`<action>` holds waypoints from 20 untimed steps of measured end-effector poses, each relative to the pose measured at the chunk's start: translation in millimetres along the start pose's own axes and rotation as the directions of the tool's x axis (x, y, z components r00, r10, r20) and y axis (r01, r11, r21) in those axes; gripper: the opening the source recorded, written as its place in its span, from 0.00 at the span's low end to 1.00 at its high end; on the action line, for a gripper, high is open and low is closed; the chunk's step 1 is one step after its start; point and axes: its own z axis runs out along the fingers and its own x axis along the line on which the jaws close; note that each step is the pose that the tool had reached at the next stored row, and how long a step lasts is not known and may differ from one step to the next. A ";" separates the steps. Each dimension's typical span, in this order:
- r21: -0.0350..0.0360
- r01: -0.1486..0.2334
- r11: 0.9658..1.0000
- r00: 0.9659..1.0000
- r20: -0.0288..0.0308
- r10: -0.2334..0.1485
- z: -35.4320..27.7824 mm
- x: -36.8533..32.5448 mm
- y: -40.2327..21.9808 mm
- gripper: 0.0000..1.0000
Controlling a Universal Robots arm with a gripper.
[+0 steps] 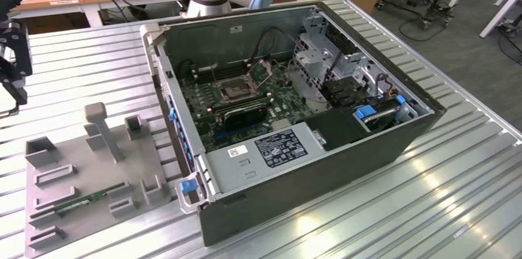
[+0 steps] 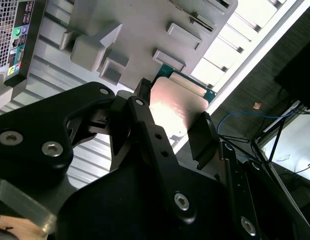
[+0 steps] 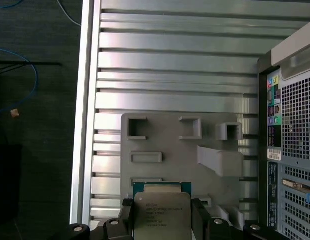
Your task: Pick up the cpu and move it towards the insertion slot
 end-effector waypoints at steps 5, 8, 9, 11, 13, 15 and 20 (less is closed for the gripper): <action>0.000 0.000 1.000 1.000 0.000 0.000 0.1 -1.9 0.0 0.55; 0.000 0.000 1.000 1.000 0.000 0.000 0.0 -3.0 0.0 0.55; 0.000 0.000 1.000 1.000 0.000 0.000 0.0 -3.3 -0.1 0.55; 0.000 0.000 1.000 1.000 0.000 0.000 0.0 -4.1 -0.1 0.55; 0.000 0.000 1.000 1.000 0.000 0.000 0.0 -4.9 -0.1 0.55; 0.000 0.000 1.000 1.000 0.000 0.000 0.1 -5.6 -0.1 0.55; 0.000 0.000 1.000 1.000 0.000 0.000 0.0 -7.5 -0.1 0.55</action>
